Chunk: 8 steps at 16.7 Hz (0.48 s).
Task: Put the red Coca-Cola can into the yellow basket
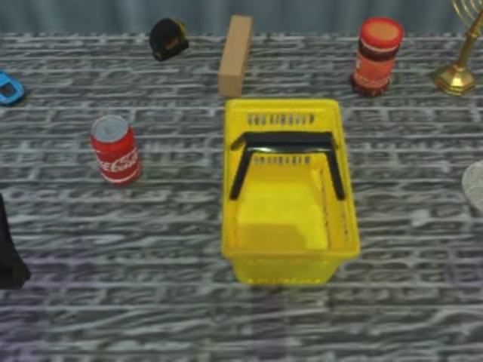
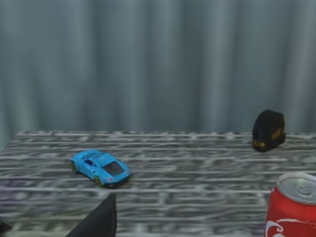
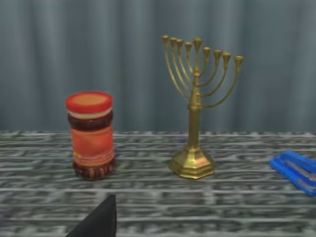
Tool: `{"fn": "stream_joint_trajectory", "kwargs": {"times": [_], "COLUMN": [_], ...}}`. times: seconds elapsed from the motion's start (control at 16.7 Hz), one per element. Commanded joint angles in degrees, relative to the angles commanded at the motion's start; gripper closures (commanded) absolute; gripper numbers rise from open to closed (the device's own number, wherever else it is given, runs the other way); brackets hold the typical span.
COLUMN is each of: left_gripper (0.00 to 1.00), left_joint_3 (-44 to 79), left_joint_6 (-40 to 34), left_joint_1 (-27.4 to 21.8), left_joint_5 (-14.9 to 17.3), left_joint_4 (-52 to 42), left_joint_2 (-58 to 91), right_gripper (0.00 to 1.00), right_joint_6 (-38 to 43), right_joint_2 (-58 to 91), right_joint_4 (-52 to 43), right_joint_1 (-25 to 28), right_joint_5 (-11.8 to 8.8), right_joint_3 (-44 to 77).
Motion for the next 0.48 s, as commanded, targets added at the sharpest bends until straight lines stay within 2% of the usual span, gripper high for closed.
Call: {"fn": "stream_joint_trajectory", "kwargs": {"times": [0.24, 0.48], "left_gripper": [0.00, 0.00], "left_joint_3": [1.6, 10.8], "left_joint_6": [0.6, 3.7], "left_joint_1": [-0.6, -3.1], "left_joint_5": [0.4, 1.8], "left_joint_4": [-1.3, -8.8], "left_joint_2": [1.7, 11.2], "right_gripper": [0.00, 0.00], "right_joint_6": [0.0, 0.0], "right_joint_2": [0.0, 0.0], "right_joint_4": [0.0, 0.0], "right_joint_1": [0.0, 0.0], "right_joint_5": [0.0, 0.0], "right_joint_3": [0.0, 0.0]}}
